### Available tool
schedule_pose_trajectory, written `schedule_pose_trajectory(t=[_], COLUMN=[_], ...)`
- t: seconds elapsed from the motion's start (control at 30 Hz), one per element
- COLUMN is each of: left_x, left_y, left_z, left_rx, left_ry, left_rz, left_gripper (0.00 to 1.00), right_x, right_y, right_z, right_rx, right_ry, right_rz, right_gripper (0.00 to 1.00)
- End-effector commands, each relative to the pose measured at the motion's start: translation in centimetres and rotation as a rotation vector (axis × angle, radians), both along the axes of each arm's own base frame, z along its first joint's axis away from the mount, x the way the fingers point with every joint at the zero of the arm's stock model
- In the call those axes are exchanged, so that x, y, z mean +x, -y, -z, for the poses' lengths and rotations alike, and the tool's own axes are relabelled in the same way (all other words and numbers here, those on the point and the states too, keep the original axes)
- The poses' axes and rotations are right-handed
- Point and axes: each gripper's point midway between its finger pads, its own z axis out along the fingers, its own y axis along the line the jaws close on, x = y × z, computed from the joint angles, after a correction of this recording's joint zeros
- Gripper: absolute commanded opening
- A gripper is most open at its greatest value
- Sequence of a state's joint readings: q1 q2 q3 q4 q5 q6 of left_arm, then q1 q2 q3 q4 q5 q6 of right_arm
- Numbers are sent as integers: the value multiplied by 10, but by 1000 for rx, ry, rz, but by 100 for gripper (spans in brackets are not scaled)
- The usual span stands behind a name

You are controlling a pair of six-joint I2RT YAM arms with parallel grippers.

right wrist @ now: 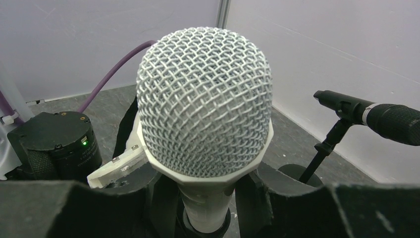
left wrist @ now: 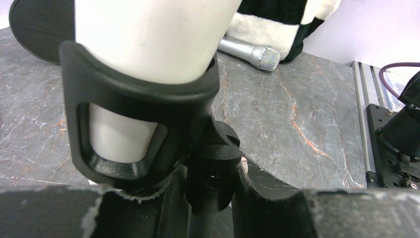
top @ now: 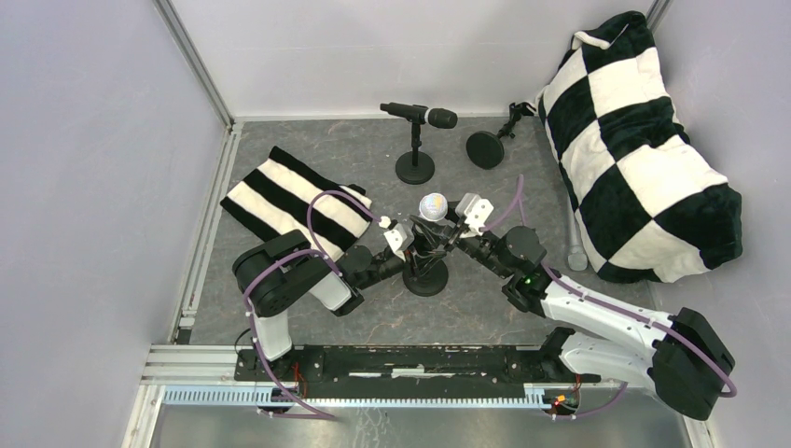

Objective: Attach the microphones to the stand

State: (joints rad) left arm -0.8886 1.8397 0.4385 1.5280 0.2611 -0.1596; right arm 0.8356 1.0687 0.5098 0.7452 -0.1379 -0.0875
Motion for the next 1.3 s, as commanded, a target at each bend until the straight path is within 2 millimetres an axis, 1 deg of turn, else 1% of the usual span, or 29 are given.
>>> schedule_pose_trajectory(t=[0.0,0.07,0.17,0.23,0.3,0.33,0.47,0.63,0.73,0.77,0.9,1.0,1.13,1.27], left_x=[-8,-8,-6,-2,1,2,2,4,4,4,4,3,-6,-11], left_y=[3,2,2,0,-2,-2,0,0,1,1,2,5,15,18], left_z=[-45,-45,-45,-45,-44,-43,-40,-39,-39,-39,-43,-47,-56,-66], left_rx=[-158,-159,-163,-170,-184,-188,-194,-201,-206,-207,-224,-243,-270,-295], left_ry=[105,104,96,77,43,27,0,-15,-24,-27,-40,-61,-70,-69], left_rz=[27,23,15,-3,-13,-14,-5,-7,-4,-5,1,18,60,64], left_gripper=[2,2,2,8,18,20,20,20,20,22,37,45,53,57], right_x=[-35,-35,-35,-35,-36,-37,-41,-50,-55,-57,-58,-55,-52,-51], right_y=[34,34,32,29,25,25,24,27,31,32,39,41,43,45], right_z=[196,197,190,180,166,160,137,116,113,111,107,108,108,107], right_rx=[-493,-490,-460,-427,-367,-337,-236,-133,-99,-83,-47,-55,-63,-60], right_ry=[-441,-440,-412,-374,-319,-297,-202,-97,-59,-43,-14,-4,3,8], right_rz=[-18,-20,-27,-38,-60,-66,-85,-111,-114,-117,-96,-72,-57,-42], right_gripper=[0,0,0,0,0,0,0,0,0,0,0,2,4,5])
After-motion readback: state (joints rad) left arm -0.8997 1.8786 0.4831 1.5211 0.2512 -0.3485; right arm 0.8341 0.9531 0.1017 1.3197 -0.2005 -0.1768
